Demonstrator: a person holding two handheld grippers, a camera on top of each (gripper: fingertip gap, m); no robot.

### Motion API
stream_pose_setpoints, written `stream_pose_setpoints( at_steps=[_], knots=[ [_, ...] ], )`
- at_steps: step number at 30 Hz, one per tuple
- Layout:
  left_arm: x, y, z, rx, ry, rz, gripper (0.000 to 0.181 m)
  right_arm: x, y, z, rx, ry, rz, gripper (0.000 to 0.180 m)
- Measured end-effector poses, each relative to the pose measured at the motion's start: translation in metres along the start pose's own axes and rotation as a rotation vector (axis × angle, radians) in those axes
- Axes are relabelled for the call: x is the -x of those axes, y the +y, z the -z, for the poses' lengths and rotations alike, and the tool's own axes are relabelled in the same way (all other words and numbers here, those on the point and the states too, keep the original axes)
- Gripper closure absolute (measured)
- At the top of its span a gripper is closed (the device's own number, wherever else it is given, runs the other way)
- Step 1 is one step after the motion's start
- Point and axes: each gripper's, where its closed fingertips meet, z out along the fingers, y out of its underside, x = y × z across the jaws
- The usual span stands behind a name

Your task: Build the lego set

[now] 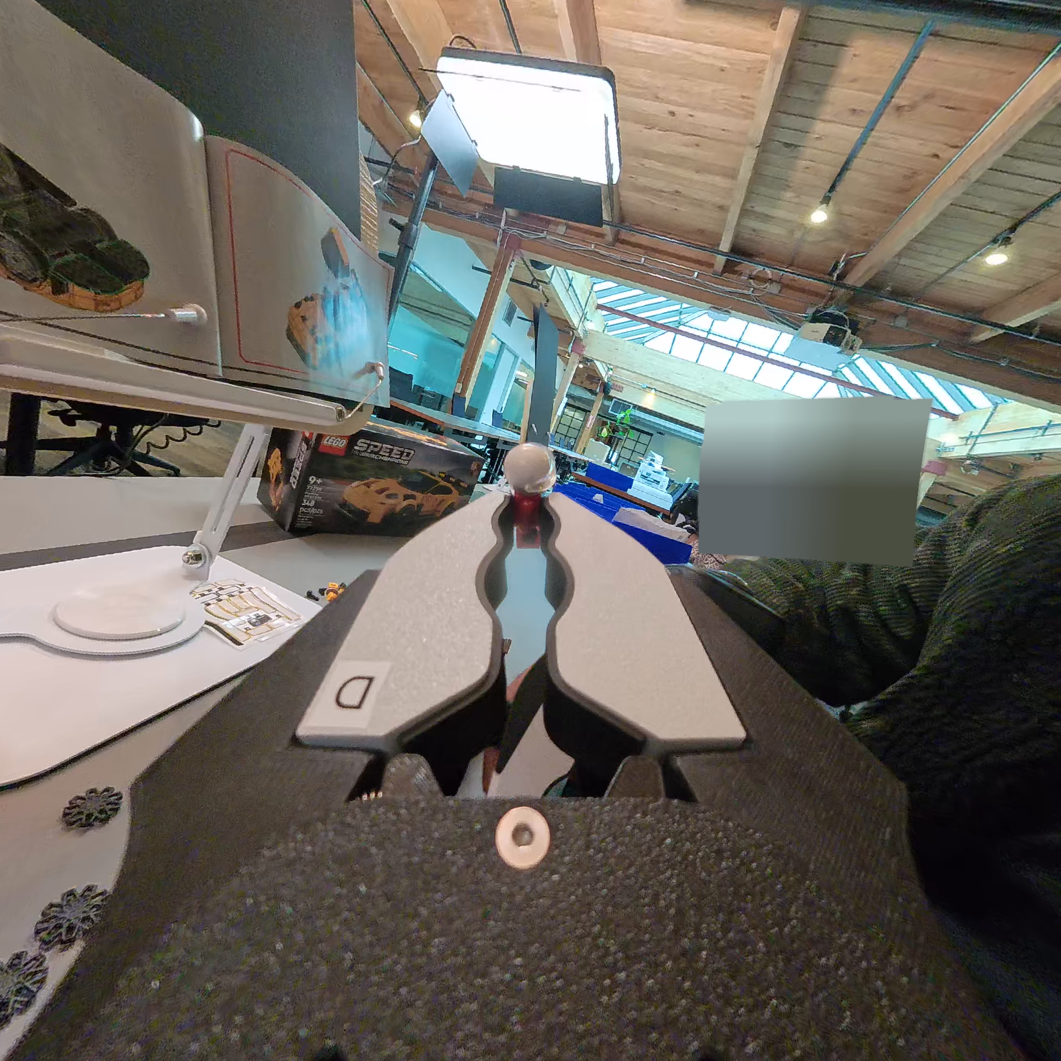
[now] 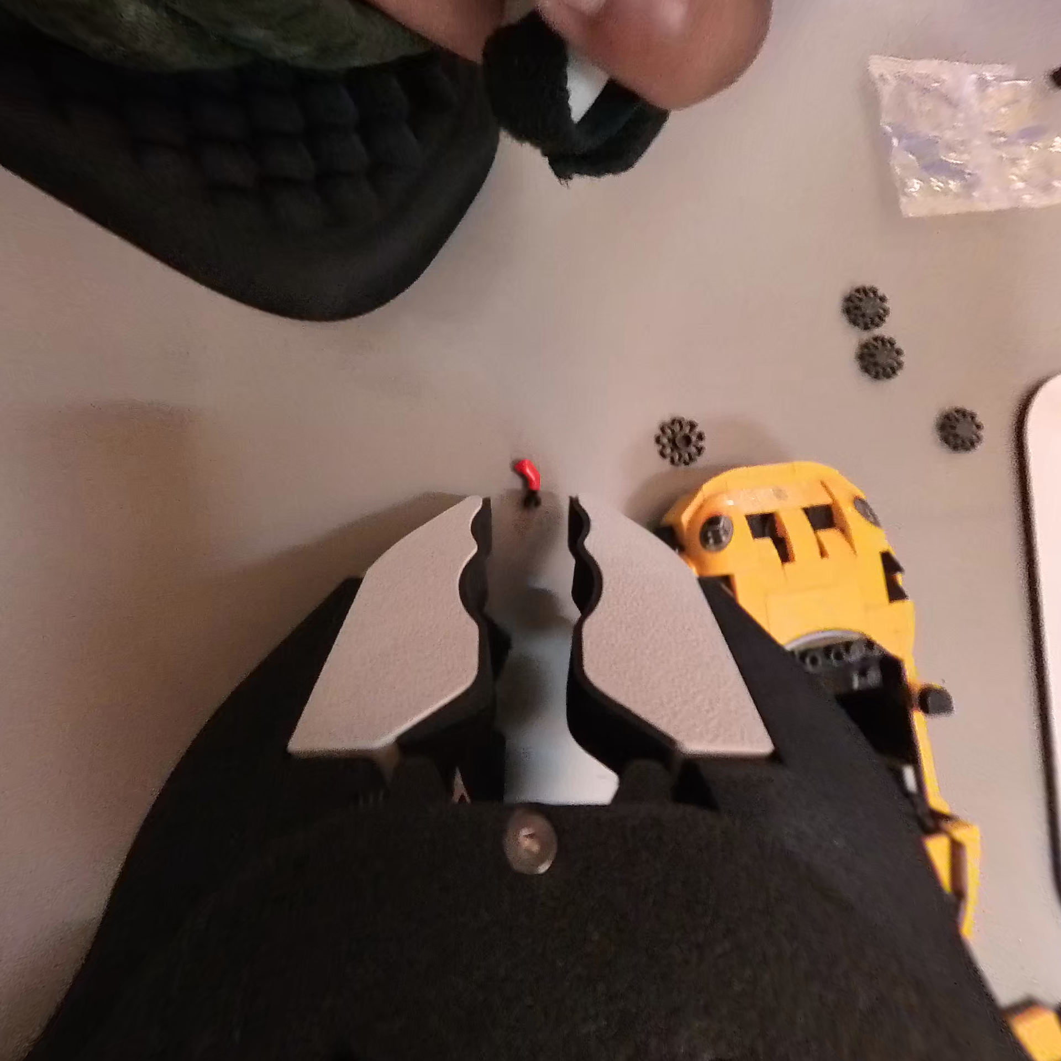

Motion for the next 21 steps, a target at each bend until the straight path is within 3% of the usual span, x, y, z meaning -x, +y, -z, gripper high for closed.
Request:
stream_pose_setpoints(
  at_steps=[7, 21],
  knots=[
    [0.003, -0.008, 0.005, -0.015, -0.019, -0.011, 0.173, -0.001, -0.011, 0.000, 0.066, -0.159, 0.045, 0.161],
    [0.010, -0.032, 0.019, -0.088, -0.040, 0.001, 0.173, 0.001, -0.003, -0.009, 0.223, -0.222, 0.154, 0.169]
  ],
)
